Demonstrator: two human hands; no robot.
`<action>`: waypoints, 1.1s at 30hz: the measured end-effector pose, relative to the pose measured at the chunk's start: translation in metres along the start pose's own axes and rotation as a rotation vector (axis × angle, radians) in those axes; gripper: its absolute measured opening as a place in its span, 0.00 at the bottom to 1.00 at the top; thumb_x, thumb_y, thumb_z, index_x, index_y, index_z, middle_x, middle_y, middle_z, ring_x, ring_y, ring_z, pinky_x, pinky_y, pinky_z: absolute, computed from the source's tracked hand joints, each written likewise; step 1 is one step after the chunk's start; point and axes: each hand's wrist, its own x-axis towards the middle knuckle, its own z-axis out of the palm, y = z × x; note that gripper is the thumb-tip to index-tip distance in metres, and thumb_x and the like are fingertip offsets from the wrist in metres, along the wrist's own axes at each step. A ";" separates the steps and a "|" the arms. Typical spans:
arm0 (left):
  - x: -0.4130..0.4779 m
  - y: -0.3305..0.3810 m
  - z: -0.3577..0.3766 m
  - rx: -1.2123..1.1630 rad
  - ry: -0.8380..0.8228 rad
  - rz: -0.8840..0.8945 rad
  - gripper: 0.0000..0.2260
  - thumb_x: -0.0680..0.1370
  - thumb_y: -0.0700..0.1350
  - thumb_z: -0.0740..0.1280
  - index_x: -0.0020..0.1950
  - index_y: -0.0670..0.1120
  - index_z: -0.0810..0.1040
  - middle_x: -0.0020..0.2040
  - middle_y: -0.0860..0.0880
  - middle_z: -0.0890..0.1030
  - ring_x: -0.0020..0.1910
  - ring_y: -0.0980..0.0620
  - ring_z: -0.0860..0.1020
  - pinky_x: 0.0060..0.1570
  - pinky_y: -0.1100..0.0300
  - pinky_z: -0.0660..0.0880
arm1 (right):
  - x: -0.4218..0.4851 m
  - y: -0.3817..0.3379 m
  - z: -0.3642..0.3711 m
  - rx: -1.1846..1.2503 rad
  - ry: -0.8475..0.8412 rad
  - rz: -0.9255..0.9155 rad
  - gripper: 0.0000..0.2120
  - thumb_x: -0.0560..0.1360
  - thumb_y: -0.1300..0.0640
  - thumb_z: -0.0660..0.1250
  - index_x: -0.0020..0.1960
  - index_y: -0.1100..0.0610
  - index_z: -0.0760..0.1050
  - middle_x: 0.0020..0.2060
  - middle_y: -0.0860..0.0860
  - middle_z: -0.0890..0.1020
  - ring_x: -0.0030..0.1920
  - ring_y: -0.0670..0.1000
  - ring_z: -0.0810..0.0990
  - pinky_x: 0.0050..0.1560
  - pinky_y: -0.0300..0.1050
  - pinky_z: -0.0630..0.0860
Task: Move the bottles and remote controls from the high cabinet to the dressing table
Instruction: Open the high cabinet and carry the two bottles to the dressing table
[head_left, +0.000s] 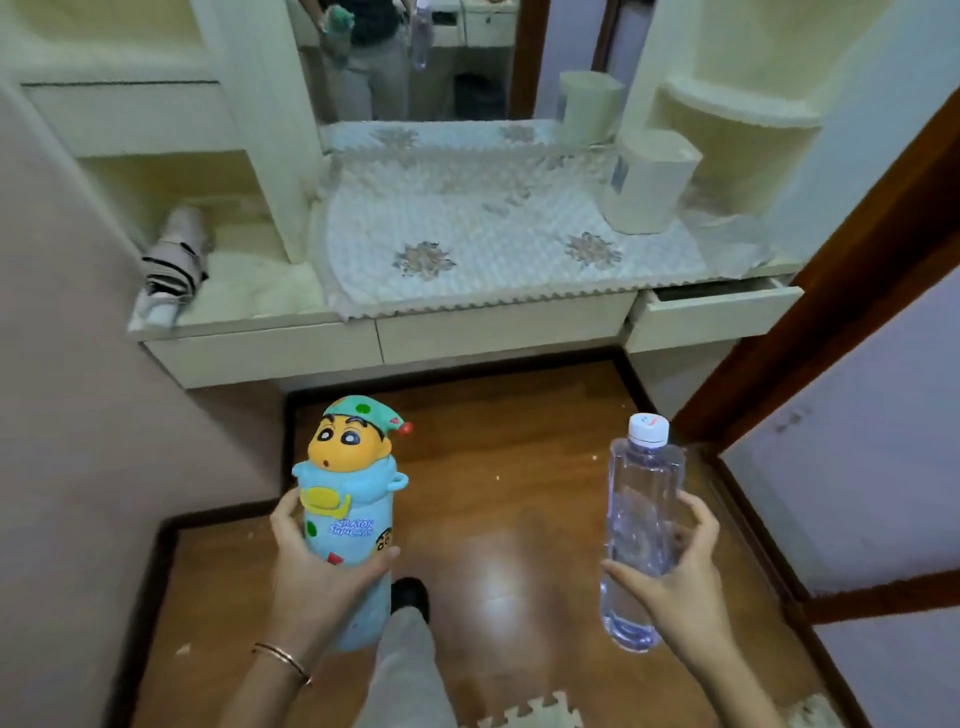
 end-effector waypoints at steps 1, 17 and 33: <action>0.021 -0.001 -0.007 -0.007 0.018 -0.002 0.43 0.59 0.33 0.78 0.66 0.50 0.59 0.47 0.55 0.72 0.48 0.50 0.75 0.53 0.52 0.74 | 0.013 -0.010 0.019 -0.001 -0.011 0.002 0.47 0.59 0.67 0.79 0.67 0.46 0.56 0.51 0.49 0.74 0.52 0.52 0.76 0.53 0.43 0.71; 0.258 0.053 -0.057 -0.049 0.013 0.007 0.44 0.59 0.34 0.79 0.67 0.48 0.58 0.49 0.56 0.73 0.49 0.51 0.75 0.55 0.51 0.73 | 0.168 -0.153 0.171 -0.075 -0.101 -0.088 0.46 0.59 0.67 0.79 0.60 0.42 0.53 0.53 0.48 0.72 0.49 0.47 0.77 0.52 0.41 0.70; 0.435 0.160 0.025 -0.101 -0.026 0.171 0.41 0.58 0.36 0.80 0.61 0.54 0.59 0.52 0.58 0.75 0.45 0.70 0.78 0.44 0.70 0.78 | 0.380 -0.277 0.237 0.111 -0.150 -0.228 0.44 0.64 0.62 0.77 0.69 0.46 0.54 0.51 0.47 0.72 0.49 0.47 0.76 0.52 0.42 0.73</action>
